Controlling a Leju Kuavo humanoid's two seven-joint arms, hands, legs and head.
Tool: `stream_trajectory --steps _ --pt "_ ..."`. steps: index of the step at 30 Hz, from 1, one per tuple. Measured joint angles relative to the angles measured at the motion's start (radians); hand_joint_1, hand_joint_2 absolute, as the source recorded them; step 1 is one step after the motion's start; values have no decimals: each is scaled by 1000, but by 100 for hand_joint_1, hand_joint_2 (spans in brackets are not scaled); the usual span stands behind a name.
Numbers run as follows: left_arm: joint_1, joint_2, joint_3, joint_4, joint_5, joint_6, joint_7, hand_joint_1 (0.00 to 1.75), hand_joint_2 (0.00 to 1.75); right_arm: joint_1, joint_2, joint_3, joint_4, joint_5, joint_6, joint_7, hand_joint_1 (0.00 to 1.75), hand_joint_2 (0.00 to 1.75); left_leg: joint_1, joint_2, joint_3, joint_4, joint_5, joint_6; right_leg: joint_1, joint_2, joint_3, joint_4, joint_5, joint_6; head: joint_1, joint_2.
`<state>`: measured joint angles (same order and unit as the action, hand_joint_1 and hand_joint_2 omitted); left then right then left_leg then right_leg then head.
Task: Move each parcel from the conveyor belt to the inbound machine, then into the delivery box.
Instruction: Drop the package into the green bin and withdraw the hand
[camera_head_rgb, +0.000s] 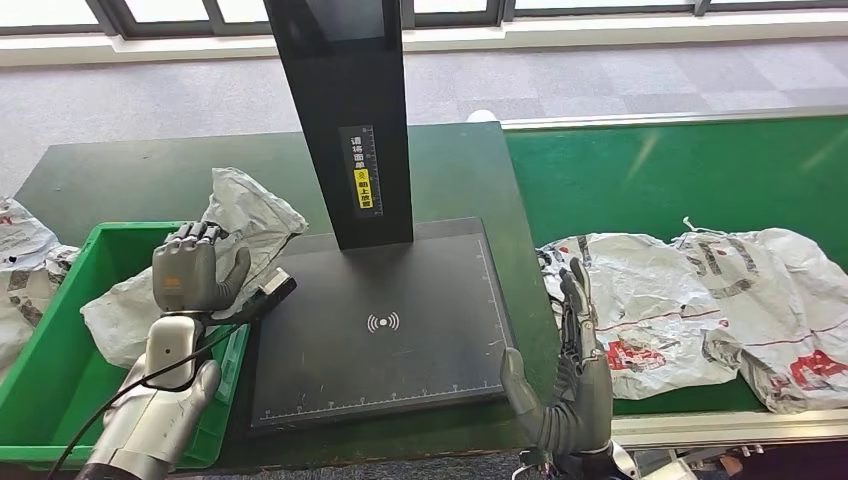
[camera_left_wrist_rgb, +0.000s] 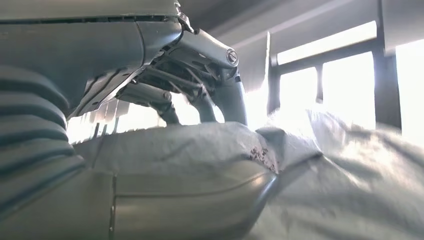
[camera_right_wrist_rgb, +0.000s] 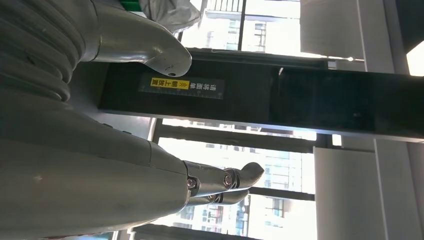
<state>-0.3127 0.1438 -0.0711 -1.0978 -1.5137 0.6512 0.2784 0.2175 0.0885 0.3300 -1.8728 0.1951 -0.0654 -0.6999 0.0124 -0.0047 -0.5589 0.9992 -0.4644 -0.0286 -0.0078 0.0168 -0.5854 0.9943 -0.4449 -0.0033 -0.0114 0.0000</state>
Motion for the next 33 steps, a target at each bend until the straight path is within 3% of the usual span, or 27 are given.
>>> stream_trajectory --steps 3,5,6,9,10,11,14,18,22,25,29,31,33 --pt "60 -29 79 -116 2 42 -57 0 0 0 0 0 0 4 0 0 0 175 0 0 -1 0 0 0 0 0 -1 0 0 0 0 0" --pt "90 -63 141 -206 34 47 -151 0 0 -2 0 0 0 4 6 0 0 175 0 -1 -2 0 0 0 0 0 -1 0 0 0 0 0" --pt "96 -92 188 -247 83 48 -249 0 0 -5 1 0 0 5 10 0 0 175 0 -1 -3 0 0 0 0 -1 -1 0 0 0 0 0" --pt "87 -204 408 -333 302 49 -659 0 0 -15 5 0 2 7 20 0 0 175 0 -1 -3 0 0 0 0 -1 -1 0 0 0 0 0" --pt "84 -233 478 -351 345 50 -753 0 0 -17 6 0 3 7 22 0 0 175 0 0 -3 0 0 0 0 0 -1 0 0 0 0 0" --pt "83 -258 532 -366 363 50 -797 0 0 -18 7 0 4 8 23 0 0 175 0 0 -2 0 -1 0 0 0 -1 0 0 0 0 0" --pt "84 -304 630 -400 369 50 -783 0 0 -22 8 0 5 8 23 0 0 175 0 -1 -2 0 0 1 0 -1 -1 0 0 0 0 0" --pt "83 -338 698 -424 375 50 -774 0 0 -26 9 0 6 9 23 0 0 175 0 -2 -3 0 0 0 0 -2 -1 0 0 0 0 0" --pt "69 -362 759 -428 499 50 -917 0 0 -29 11 0 11 8 18 0 0 175 0 -2 -3 0 0 0 0 -2 -1 0 0 0 0 0" --pt "67 -368 780 -437 612 50 -955 0 0 -31 11 0 13 6 11 0 0 175 0 -2 -3 0 0 0 0 -2 -1 0 0 0 0 0" --pt "92 -370 758 -487 820 45 -956 0 0 -32 13 0 17 15 1 0 0 175 0 -2 -2 0 0 0 0 -2 -2 0 0 0 0 0" --pt "125 -369 689 -507 979 1 -945 0 0 -25 15 -3 19 42 -21 0 0 175 0 -2 -2 0 0 1 0 -2 -3 -1 -1 1 0 0" --pt "164 -369 569 -513 1119 -102 -913 0 0 -11 24 -21 23 93 -47 2 0 175 0 -6 -2 0 -1 1 0 -5 -1 -1 -3 3 0 0"
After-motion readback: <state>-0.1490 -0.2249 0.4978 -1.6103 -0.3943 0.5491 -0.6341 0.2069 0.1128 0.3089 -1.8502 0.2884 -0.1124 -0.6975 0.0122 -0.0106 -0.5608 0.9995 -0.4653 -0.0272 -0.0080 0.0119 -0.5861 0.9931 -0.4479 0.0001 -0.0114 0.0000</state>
